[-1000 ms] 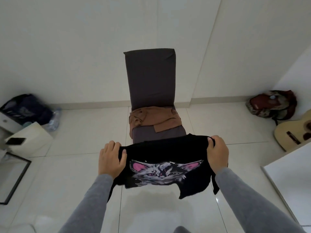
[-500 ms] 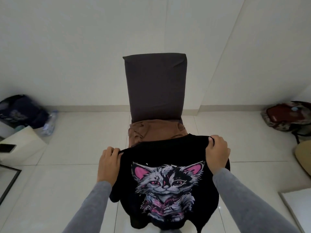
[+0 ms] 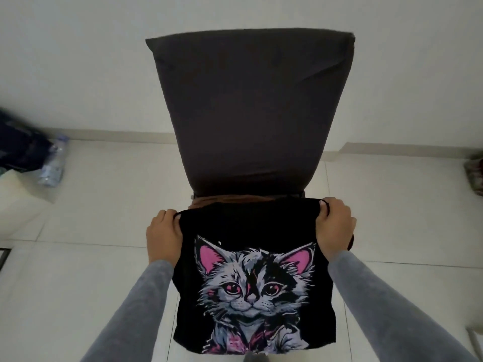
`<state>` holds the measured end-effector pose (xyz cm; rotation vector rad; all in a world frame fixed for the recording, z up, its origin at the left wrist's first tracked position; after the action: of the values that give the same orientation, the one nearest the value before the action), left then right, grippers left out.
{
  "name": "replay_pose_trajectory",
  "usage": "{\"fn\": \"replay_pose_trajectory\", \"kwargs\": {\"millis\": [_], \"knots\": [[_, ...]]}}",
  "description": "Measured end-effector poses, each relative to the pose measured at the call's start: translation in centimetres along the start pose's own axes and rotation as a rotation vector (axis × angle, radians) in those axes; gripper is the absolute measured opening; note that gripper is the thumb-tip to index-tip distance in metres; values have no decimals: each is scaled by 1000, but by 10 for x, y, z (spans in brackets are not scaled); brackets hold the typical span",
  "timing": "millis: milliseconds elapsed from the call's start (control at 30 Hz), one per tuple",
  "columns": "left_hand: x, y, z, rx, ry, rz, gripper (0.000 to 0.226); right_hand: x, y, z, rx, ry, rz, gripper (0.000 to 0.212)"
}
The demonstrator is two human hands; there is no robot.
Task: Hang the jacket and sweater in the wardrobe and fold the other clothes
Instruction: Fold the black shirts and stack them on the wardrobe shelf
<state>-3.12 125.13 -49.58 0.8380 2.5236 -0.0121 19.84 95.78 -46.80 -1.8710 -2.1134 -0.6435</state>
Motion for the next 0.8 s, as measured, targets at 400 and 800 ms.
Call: {"fn": "replay_pose_trajectory", "kwargs": {"millis": [400,800], "knots": [[16,52,111,143,-344,-213,21,-30,45,138,148,198,143,21],[29,52,164,135,-458,-392,12,-49,47,179,162,18,98,25]]}}
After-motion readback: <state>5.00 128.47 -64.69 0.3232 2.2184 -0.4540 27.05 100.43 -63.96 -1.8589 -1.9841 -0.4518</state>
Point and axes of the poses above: each hand's wrist, its own y-axis towards the middle knuckle, its own z-axis out of the palm, x = y × z, the point moved 5 cm from there along y, towards the middle knuckle, and after that the axes turned 6 degrees about -x, right-handed, at the moved point
